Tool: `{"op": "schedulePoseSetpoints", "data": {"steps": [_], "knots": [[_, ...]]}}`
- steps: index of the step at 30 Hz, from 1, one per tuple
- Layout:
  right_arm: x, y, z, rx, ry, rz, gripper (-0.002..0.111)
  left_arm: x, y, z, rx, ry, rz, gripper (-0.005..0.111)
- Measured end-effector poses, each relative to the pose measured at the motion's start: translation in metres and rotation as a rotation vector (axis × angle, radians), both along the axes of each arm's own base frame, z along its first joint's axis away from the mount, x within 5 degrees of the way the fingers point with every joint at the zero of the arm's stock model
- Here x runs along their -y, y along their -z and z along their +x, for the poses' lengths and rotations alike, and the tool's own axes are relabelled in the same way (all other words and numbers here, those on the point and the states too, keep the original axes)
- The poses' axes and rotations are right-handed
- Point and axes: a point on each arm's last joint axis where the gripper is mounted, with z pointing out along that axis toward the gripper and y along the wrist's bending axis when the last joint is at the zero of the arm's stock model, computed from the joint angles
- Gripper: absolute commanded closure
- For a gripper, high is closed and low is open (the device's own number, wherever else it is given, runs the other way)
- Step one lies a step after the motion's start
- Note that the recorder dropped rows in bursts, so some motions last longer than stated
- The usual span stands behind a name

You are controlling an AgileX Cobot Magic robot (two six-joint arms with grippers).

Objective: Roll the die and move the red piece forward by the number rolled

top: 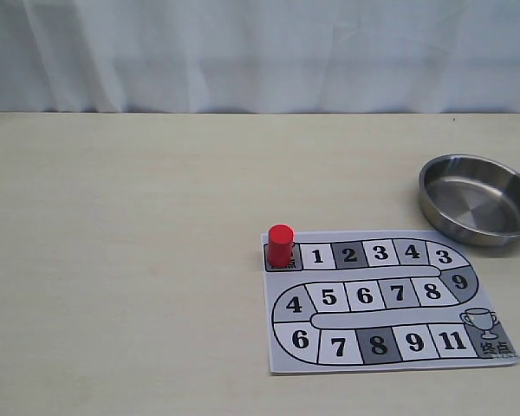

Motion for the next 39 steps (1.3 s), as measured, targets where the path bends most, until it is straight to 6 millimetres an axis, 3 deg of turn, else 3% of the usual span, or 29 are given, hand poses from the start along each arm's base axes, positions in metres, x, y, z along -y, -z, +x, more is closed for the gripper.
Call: {"op": "schedulePoseSetpoints", "data": {"steps": [8, 39], "knots": [[0.0, 0.021, 0.005, -0.172, -0.036, 0.003, 0.103, 0.0, 0.0, 0.0, 0.0, 0.0, 0.0, 0.107], [-0.002, 0.031, -0.002, -0.233, -0.063, -0.011, 0.103, 0.0, 0.0, 0.0, 0.0, 0.0, 0.0, 0.107]]}}
